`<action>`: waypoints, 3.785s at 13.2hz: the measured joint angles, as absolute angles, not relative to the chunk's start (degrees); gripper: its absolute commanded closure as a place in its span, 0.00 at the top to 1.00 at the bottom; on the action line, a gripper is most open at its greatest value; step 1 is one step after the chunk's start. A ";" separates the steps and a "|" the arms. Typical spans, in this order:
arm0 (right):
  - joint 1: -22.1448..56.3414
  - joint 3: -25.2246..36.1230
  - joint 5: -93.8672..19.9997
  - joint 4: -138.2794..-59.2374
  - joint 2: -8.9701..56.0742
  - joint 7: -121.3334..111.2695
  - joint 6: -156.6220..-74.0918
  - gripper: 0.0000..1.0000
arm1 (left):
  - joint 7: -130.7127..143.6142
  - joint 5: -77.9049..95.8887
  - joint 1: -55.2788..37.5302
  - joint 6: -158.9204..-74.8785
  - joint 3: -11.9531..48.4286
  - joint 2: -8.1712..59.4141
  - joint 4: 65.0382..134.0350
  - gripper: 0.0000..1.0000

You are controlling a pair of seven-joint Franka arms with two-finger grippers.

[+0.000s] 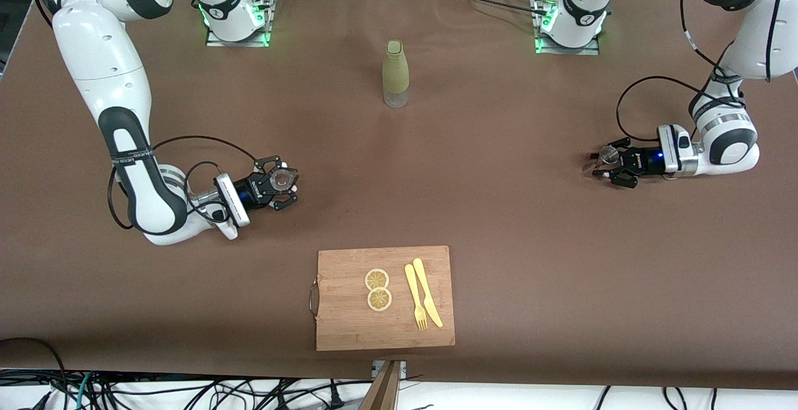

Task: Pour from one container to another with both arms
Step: 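Lift the glass beaker with the right gripper toward the table middle, then carry the beaker with the right gripper while the left gripper brings the jigger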

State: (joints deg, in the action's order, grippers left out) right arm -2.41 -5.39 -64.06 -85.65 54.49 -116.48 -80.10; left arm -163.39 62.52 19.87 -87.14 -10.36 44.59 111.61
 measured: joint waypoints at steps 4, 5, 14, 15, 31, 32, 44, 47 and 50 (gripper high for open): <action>-2.53 -7.52 -65.06 -85.14 54.48 -113.00 -79.82 0.12 | -163.41 62.16 19.94 -87.07 -11.16 44.60 111.61 0.47; -2.53 -8.12 -65.17 -84.37 54.46 -112.03 -79.82 0.12 | -163.41 62.14 20.02 -87.01 -11.31 44.60 111.61 0.42; -2.78 -8.38 -65.18 -82.93 54.40 -109.99 -79.14 0.12 | -163.43 62.13 20.08 -86.40 -11.33 44.60 111.61 0.42; -2.78 -8.38 -65.18 -82.93 54.40 -109.98 -79.10 0.12 | -163.43 62.13 20.08 -86.22 -11.33 44.60 111.61 0.41; -2.78 -8.45 -65.22 -82.93 54.40 -109.96 -78.33 0.12 | -162.83 62.14 20.43 -84.20 -11.33 44.56 111.50 0.00; -2.78 -8.45 -65.24 -82.93 54.40 -109.96 -78.30 0.12 | -162.19 62.15 20.43 -83.44 -11.33 44.46 111.45 0.00; -2.76 -8.68 -62.89 -82.13 47.93 -106.99 -76.63 0.12 | -150.84 82.48 11.13 -100.10 3.34 39.15 111.07 0.00; -2.14 -8.83 -62.23 -82.07 42.69 -106.17 -81.13 0.12 | -148.16 92.98 6.96 -107.83 7.89 39.16 111.28 0.00; -2.33 -8.67 -62.78 -82.07 38.92 -103.15 -86.71 0.12 | -147.03 100.28 3.30 -115.11 11.39 39.32 111.61 0.00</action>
